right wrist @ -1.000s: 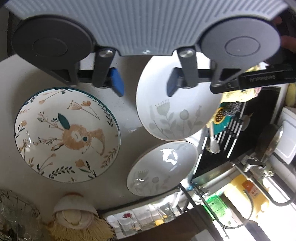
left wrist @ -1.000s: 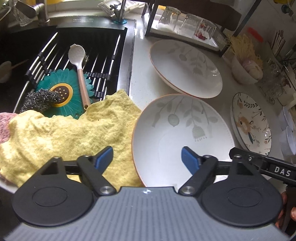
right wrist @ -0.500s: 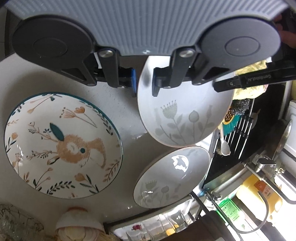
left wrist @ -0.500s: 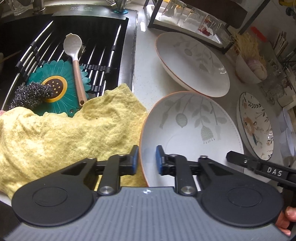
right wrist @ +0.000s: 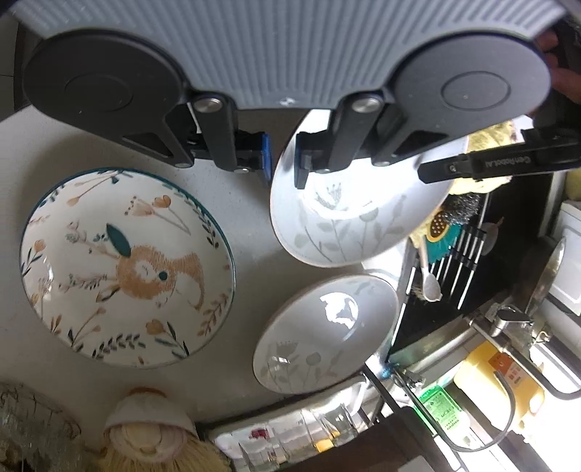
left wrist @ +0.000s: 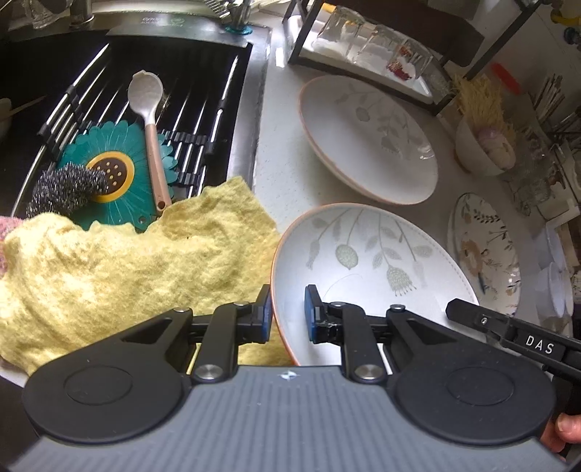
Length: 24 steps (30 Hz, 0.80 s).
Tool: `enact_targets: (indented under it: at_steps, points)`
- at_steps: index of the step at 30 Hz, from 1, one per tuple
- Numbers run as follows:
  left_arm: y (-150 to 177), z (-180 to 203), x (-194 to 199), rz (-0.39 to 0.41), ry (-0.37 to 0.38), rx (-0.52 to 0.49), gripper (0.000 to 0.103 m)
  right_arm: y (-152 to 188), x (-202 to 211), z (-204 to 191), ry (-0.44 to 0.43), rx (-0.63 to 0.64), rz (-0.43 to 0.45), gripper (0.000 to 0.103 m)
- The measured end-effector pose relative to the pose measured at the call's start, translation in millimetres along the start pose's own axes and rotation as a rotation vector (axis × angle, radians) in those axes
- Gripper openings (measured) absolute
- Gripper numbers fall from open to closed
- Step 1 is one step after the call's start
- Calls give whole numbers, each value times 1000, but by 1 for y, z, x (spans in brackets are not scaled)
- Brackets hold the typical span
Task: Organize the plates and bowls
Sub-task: 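Close the left gripper on the bowl rim while the right gripper closes on the opposite rim, then lift the leaf-print bowl with both grippers and carry it over the rabbit-print plate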
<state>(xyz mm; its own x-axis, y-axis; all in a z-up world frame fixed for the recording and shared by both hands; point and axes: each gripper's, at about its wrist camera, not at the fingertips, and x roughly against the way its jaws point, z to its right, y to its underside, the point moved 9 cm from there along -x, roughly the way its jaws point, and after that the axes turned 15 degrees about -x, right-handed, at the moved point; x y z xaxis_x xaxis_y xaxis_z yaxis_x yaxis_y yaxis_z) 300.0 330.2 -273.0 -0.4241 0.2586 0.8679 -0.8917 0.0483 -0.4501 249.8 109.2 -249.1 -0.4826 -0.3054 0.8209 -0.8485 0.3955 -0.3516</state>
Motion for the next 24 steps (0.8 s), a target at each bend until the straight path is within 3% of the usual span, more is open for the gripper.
enact_targets:
  at_steps: [24]
  points:
    - [-53, 15, 57, 73, 87, -77, 21, -37, 63, -32, -41, -48, 140, 16]
